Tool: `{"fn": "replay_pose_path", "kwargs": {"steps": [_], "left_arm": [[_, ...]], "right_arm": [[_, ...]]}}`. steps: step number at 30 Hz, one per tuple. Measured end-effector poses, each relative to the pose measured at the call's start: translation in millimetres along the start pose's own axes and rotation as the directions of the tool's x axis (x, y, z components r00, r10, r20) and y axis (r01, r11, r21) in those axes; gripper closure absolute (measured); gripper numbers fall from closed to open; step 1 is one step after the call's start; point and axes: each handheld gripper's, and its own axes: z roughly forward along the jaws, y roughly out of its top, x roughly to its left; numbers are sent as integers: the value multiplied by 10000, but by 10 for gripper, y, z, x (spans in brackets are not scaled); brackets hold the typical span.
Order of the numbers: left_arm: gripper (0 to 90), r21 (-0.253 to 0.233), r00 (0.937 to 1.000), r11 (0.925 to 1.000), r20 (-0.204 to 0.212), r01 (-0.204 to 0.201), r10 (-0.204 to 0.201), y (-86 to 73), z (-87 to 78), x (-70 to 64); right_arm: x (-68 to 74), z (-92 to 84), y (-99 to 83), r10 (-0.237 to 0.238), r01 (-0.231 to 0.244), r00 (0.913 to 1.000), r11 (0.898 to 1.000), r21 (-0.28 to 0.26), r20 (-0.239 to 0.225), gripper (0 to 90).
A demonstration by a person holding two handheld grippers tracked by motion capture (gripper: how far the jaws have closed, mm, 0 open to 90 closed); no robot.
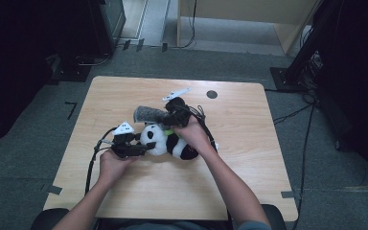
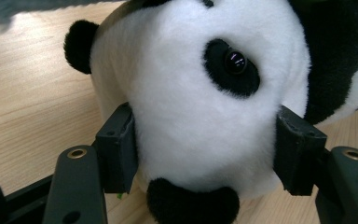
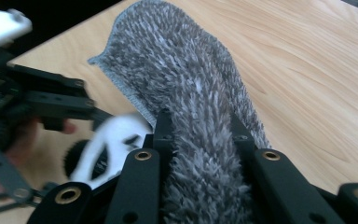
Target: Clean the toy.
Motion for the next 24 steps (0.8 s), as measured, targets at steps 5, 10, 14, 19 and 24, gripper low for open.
{"fn": "replay_pose_path", "kwargs": {"steps": [5, 10, 14, 19, 24], "left_arm": [[354, 50, 10000, 10000, 0, 52, -52, 3, 0, 5], [358, 34, 10000, 10000, -1, 59, -59, 12, 4, -3], [358, 42, 10000, 10000, -11, 57, -57, 13, 3, -6], [358, 46, 10000, 10000, -25, 42, -42, 19, 1, -14], [358, 67, 10000, 10000, -27, 1, -1, 21, 0, -16]], "right_arm": [[-117, -11, -48, 85, -95, 9992, 9996, 249, 390, 720], [-247, -36, -109, 6, -56, 9961, 9984, 557, 882, 715], [-236, -37, -107, -179, 103, 9929, 9978, 650, 1179, 722], [-246, -51, -107, -323, 220, 9884, 9973, 701, 1487, 723], [-333, -175, -66, -196, 62, 9777, 9979, 645, 2091, 726]]}}
